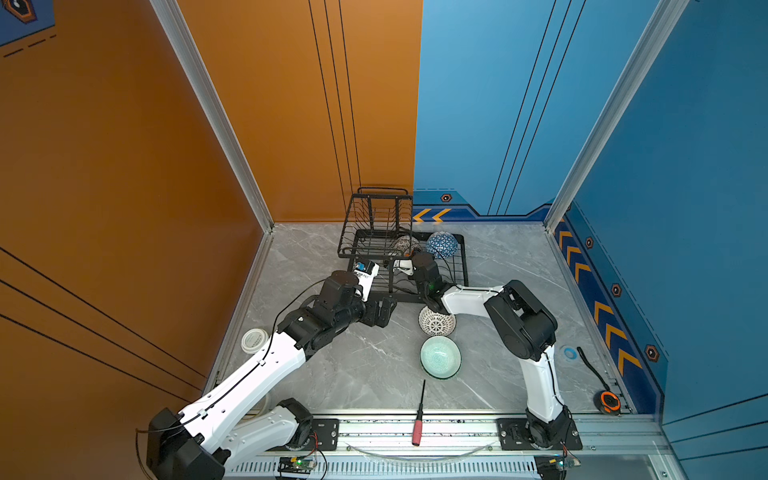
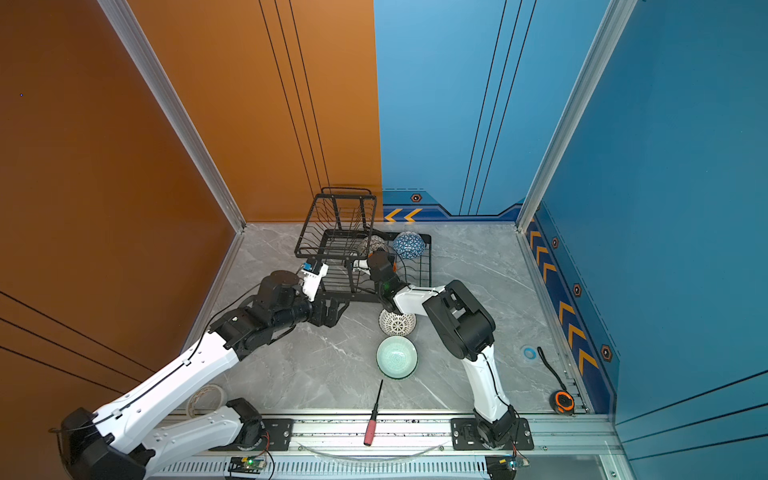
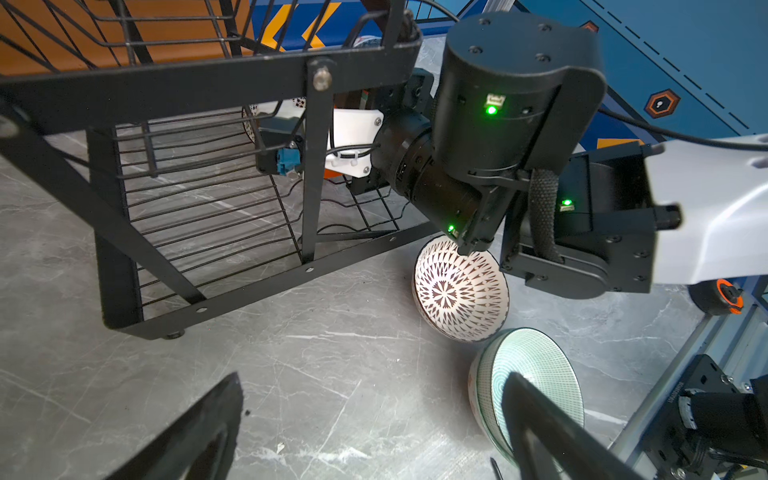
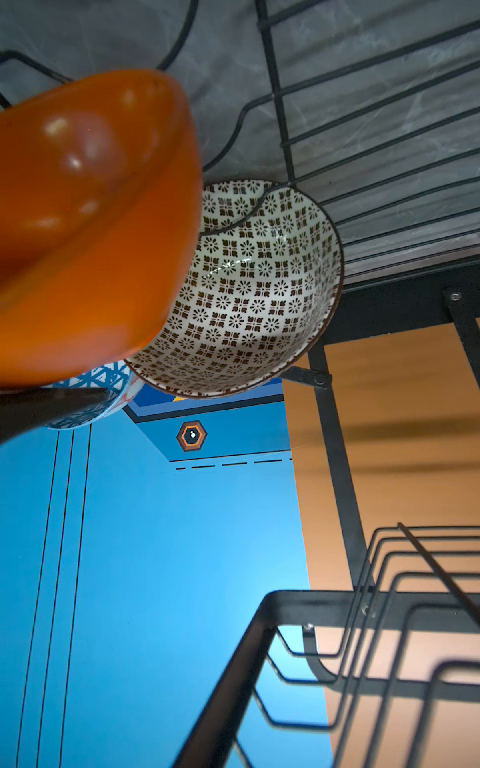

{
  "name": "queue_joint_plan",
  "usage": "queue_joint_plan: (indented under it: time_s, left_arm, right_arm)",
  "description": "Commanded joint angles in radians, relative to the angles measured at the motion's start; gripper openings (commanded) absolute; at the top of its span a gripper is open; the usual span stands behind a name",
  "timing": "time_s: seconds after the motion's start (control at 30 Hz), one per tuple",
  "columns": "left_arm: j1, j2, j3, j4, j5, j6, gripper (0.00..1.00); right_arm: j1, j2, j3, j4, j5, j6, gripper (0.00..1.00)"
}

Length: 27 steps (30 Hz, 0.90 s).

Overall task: Load the bowls into the dish rack
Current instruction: 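Lower the orange bowl on edge into the rack slots beside the brown bowl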

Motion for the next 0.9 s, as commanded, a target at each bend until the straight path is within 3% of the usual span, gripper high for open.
queue_joint_plan:
  time_s: [0.0, 0.53, 0.87]
  left_arm:
    - [0.013, -0.016, -0.017, -0.015, 0.006, 0.014, 0.98]
    - [0.02, -0.02, -0.036, -0.011, 0.014, 0.013, 0.98]
    - [0.022, -0.036, -0.05, -0.005, 0.015, 0.01, 0.98]
  right_arm:
    - [0.009, 0.028, 0.035, 0.021, -0.012, 0.032, 0.0]
    - [0.02, 0.088, 0.069, 0.069, -0.053, 0.004, 0.0]
    - [0.012, 0.068, 0.065, -0.017, -0.1, 0.074, 0.0]
